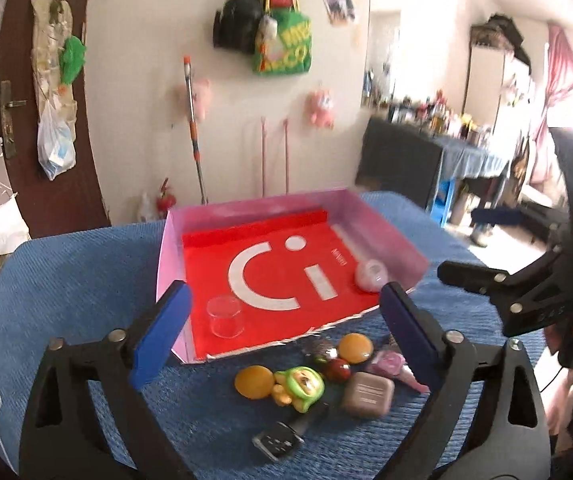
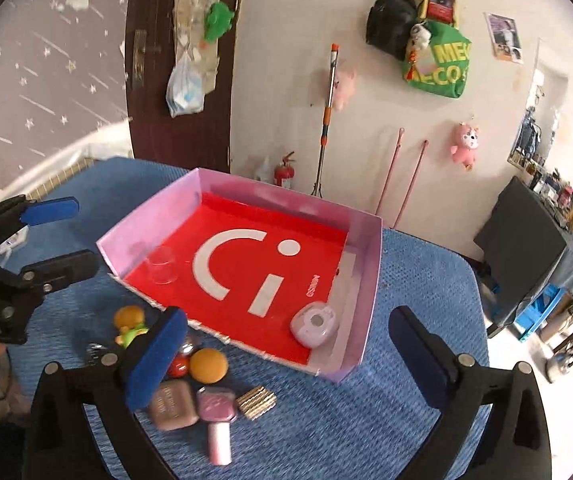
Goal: Organize rigid objects
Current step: 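Withdraw both tools from the box back over the remaining objects, then grasp the black star-printed bottle with the left tool while the right tool grasps the gold studded cylinder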
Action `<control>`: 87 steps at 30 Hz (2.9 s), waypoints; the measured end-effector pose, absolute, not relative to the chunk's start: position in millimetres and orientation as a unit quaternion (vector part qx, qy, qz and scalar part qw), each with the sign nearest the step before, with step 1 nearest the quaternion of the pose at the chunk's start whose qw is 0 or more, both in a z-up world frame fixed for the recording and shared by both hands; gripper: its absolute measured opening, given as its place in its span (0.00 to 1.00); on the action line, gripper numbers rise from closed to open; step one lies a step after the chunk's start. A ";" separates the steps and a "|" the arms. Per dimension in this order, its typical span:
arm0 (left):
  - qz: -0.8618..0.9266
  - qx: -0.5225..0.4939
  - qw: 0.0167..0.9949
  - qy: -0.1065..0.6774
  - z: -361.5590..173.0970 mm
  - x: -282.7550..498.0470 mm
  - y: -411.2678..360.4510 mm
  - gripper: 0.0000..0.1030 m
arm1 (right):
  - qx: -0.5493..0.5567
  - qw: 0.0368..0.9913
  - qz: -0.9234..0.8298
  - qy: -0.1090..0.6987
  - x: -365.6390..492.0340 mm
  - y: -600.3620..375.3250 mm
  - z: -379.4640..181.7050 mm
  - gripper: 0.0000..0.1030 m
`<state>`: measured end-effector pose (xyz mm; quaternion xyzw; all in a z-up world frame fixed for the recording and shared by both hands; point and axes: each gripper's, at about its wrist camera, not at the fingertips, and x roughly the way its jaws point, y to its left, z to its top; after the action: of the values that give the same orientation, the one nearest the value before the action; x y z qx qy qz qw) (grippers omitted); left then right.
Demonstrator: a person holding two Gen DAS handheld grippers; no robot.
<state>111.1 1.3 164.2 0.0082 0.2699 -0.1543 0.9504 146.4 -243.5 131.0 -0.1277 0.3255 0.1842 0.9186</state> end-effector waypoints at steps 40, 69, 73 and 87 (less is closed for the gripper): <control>-0.104 -0.033 0.932 0.345 36.6 66.4 11.1 0.94 | -0.020 0.930 0.115 0.347 67.3 -255.6 -1.0 1.00; -0.220 0.044 0.873 0.433 39.9 110.1 16.3 0.63 | 0.025 0.912 0.109 0.394 136.6 -275.4 5.4 1.00; -0.223 0.059 0.864 0.448 33.6 115.0 10.5 0.54 | 0.028 0.910 0.111 0.399 144.1 -274.0 3.8 0.98; -0.237 0.065 0.860 0.446 30.3 119.6 5.2 0.45 | 0.078 0.889 0.161 0.421 162.7 -272.2 -5.2 0.68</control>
<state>119.6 5.2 30.3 0.0650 0.4462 -0.2373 0.8604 162.7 -272.2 -5.2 0.0781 0.4210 0.1607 0.8893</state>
